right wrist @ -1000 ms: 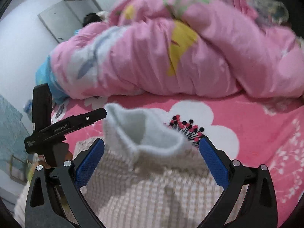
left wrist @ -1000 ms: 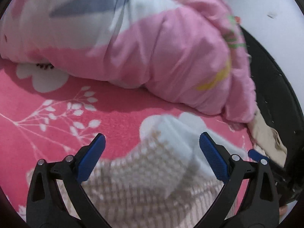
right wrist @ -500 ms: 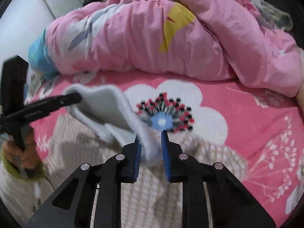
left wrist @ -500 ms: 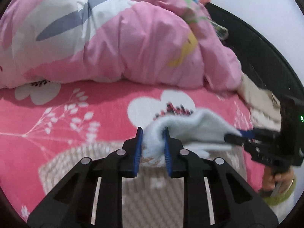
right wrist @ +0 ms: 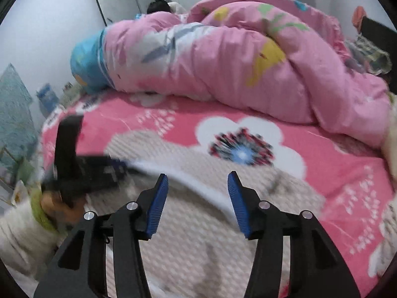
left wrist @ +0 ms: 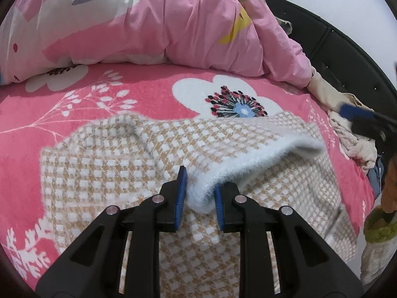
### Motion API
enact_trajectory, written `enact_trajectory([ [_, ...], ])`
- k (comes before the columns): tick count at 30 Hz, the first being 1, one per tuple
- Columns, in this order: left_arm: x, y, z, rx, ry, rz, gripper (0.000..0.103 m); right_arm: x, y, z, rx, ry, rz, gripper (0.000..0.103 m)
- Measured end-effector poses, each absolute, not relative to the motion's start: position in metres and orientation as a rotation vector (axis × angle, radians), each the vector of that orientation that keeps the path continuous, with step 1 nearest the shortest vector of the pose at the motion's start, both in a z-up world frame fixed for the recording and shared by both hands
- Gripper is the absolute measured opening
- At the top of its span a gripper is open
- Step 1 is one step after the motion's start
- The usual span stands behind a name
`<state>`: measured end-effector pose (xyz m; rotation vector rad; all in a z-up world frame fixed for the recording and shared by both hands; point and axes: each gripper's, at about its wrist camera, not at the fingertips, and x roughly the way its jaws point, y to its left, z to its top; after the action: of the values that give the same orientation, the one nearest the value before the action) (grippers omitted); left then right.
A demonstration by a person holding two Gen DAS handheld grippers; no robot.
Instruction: Fold large clothes
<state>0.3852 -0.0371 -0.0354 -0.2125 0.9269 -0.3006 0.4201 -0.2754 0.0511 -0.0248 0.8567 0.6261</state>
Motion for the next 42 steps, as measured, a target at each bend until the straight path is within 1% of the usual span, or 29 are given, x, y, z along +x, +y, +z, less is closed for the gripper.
enact_trajectory([
  [1, 0.383, -0.036, -0.035, -0.221, 0.923, -0.303, 0.02, 0.433, -0.263, 0.041, -0.013, 0.884, 0.628, 0.049],
  [2, 0.378, -0.033, -0.034, -0.233, 0.917, -0.308, 0.02, 0.443, -0.254, 0.031, -0.005, 0.91, 0.629, 0.046],
  [3, 0.373, -0.03, -0.032, -0.247, 0.909, -0.317, 0.021, 0.454, -0.245, 0.013, -0.002, 0.956, 0.635, 0.038],
  [4, 0.368, -0.026, -0.03, -0.262, 0.898, -0.327, 0.021, 0.46, -0.239, -0.004, -0.006, 0.995, 0.638, 0.036],
  [6, 0.356, -0.016, -0.019, -0.3, 0.849, -0.36, 0.021, 0.457, -0.231, -0.032, -0.039, 1.051, 0.64, 0.035],
  [9, 0.347, -0.001, 0.0, -0.352, 0.752, -0.381, 0.022, 0.432, -0.23, -0.035, -0.133, 0.985, 0.637, 0.035],
  [10, 0.352, 0.0, 0.003, -0.365, 0.747, -0.382, 0.025, 0.428, -0.231, -0.034, -0.142, 0.985, 0.634, 0.035],
  [13, 0.384, -0.014, -0.001, -0.403, 0.827, -0.394, 0.026, 0.42, -0.235, -0.033, -0.165, 0.993, 0.63, 0.035],
  [16, 0.409, -0.035, -0.032, -0.401, 0.945, -0.396, 0.026, 0.416, -0.251, -0.03, -0.134, 1.031, 0.628, 0.035],
  [18, 0.41, -0.037, -0.052, -0.394, 0.974, -0.376, 0.025, 0.411, -0.274, -0.018, -0.085, 1.026, 0.604, 0.039],
  [19, 0.406, -0.034, -0.055, -0.402, 0.955, -0.383, 0.025, 0.408, -0.291, -0.009, -0.05, 1.006, 0.587, 0.043],
  [20, 0.4, -0.031, -0.054, -0.406, 0.936, -0.393, 0.025, 0.408, -0.307, -0.003, -0.022, 0.985, 0.557, 0.054],
  [21, 0.397, -0.029, -0.054, -0.4, 0.928, -0.397, 0.025, 0.412, -0.322, 0.0, 0.003, 0.975, 0.511, 0.061],
  [23, 0.392, -0.028, -0.054, -0.384, 0.919, -0.4, 0.025, 0.427, -0.345, -0.006, 0.104, 1.009, 0.463, 0.061],
  [26, 0.387, -0.027, -0.054, -0.373, 0.908, -0.395, 0.025, 0.449, -0.363, -0.03, 0.251, 1.093, 0.466, 0.061],
  [28, 0.386, -0.027, -0.054, -0.366, 0.901, -0.393, 0.025, 0.453, -0.364, -0.037, 0.269, 1.095, 0.479, 0.058],
  [29, 0.384, -0.027, -0.054, -0.356, 0.89, -0.393, 0.025, 0.453, -0.363, -0.036, 0.269, 1.084, 0.495, 0.047],
  [30, 0.381, -0.026, -0.054, -0.352, 0.879, -0.396, 0.025, 0.452, -0.361, -0.033, 0.269, 1.076, 0.528, 0.032],
  [31, 0.38, -0.025, -0.054, -0.35, 0.869, -0.399, 0.025, 0.453, -0.358, -0.032, 0.262, 1.074, 0.536, 0.025],
  [32, 0.38, -0.025, -0.056, -0.35, 0.863, -0.4, 0.025, 0.453, -0.354, -0.029, 0.238, 1.068, 0.529, 0.022],
  [33, 0.379, -0.025, -0.056, -0.352, 0.858, -0.4, 0.025, 0.452, -0.347, -0.026, 0.201, 1.06, 0.522, 0.016],
  [35, 0.377, -0.025, -0.055, -0.349, 0.853, -0.397, 0.025, 0.451, -0.337, -0.019, 0.123, 1.039, 0.494, 0.013],
  [37, 0.377, -0.025, -0.056, -0.346, 0.852, -0.396, 0.025, 0.453, -0.333, -0.016, 0.065, 1.015, 0.47, 0.012],
  [40, 0.378, -0.028, -0.057, -0.334, 0.848, -0.394, 0.025, 0.459, -0.33, -0.031, -0.021, 1.041, 0.446, 0.012],
  [42, 0.378, -0.029, -0.058, -0.324, 0.847, -0.391, 0.025, 0.459, -0.332, -0.044, -0.05, 1.064, 0.429, 0.025],
])
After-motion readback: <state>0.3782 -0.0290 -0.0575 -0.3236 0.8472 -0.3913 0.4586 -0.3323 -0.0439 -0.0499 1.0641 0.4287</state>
